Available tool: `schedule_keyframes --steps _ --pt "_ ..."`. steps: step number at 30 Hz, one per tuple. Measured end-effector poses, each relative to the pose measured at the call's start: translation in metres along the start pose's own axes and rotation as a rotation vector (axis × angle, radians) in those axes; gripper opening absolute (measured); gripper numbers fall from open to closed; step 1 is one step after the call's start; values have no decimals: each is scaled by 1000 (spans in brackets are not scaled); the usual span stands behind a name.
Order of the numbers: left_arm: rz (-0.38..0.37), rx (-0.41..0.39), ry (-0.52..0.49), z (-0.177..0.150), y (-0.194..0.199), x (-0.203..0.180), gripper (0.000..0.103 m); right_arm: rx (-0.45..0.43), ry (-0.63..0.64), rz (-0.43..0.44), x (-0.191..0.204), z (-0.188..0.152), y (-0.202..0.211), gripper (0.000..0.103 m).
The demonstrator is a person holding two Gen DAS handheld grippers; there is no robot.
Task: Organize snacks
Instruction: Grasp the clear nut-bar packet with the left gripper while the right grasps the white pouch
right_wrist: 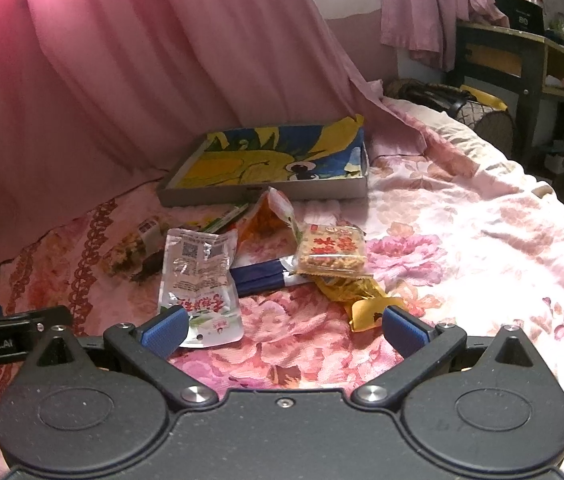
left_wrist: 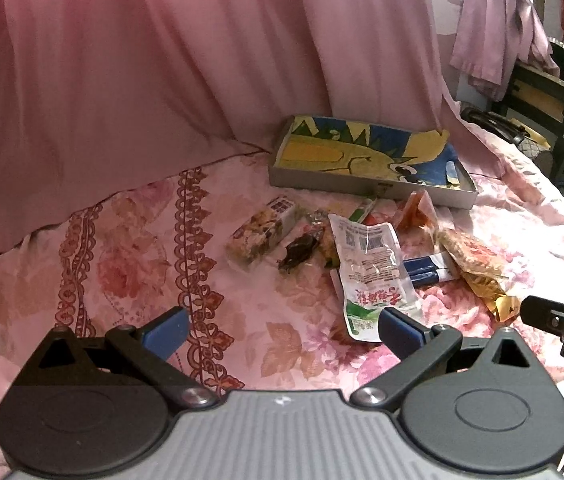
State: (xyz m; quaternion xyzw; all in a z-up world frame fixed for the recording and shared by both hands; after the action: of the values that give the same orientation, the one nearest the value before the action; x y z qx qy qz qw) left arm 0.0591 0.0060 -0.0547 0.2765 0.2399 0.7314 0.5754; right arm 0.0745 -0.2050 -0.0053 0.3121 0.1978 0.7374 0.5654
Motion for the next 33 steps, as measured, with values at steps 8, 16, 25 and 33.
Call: schedule_keyframes --steps 8,16,25,33 --pt "-19 44 24 2 -7 5 103 -10 -1 -8 0 4 2 103" --pt "-65 112 16 14 -25 17 103 114 -42 63 10 15 -30 103" --pt "-61 25 31 76 -76 38 103 149 -35 143 26 44 -92 102" --pt "-158 82 22 96 -153 20 103 232 10 190 35 35 -162 102"
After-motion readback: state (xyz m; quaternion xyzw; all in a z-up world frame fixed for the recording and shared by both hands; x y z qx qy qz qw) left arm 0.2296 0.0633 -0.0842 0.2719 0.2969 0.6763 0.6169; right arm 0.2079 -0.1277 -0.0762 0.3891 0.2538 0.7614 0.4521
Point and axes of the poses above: each gripper's, at about its wrist camera, not at the fingertips, and y roughly against the way its jaws point, x to its left, z to its top, the point moved 7 cm from there along -y, roughly the way its jaws point, and after that the axes turned 13 degrees about z, right-handed, at the moved point
